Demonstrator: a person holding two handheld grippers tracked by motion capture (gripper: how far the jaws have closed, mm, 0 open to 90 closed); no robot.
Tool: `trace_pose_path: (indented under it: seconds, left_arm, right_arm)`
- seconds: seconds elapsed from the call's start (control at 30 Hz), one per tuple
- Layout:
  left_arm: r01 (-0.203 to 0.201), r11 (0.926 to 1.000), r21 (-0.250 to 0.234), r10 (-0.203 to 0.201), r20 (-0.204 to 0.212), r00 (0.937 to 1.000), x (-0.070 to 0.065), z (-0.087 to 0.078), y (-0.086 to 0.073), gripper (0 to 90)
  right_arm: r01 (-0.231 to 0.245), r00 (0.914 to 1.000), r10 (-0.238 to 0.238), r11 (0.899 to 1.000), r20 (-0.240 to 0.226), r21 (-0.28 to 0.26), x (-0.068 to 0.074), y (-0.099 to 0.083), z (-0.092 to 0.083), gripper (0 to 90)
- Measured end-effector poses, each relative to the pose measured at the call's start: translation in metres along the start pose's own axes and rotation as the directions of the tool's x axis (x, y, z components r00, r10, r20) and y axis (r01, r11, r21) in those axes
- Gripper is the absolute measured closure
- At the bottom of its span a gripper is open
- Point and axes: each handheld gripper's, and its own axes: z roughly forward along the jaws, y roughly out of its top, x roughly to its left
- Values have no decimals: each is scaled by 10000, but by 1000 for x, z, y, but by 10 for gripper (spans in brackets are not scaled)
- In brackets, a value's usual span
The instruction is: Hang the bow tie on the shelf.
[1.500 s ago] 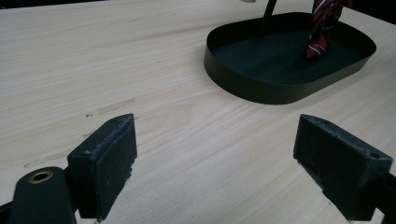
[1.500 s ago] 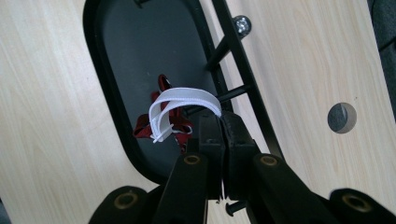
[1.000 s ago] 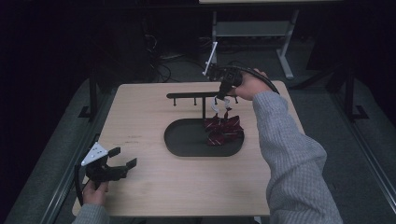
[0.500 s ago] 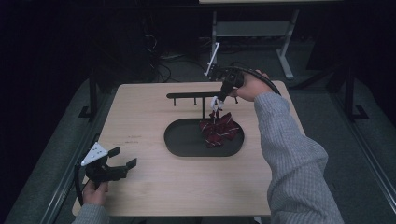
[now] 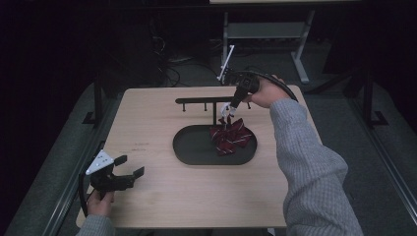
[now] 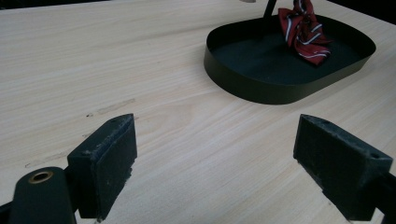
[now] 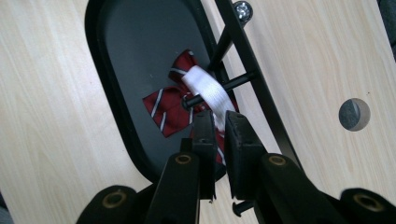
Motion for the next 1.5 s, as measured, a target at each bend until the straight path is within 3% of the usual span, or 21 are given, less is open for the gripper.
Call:
trace_pose_path:
  seconds: [0.47, 1.5]
  left_arm:
    - [14, 10000, -25, -14, 25, 10000, 0, 0, 0, 129]
    - [-102, 9999, 99, 102, 14, 9999, -3, 1, 0, 129]
  right_arm:
    - [-39, 9996, 34, 9998, -276, -199, 2, -11, -1, 794]
    - [57, 9990, -86, 9979, -438, -644, 16, -27, -11, 713]
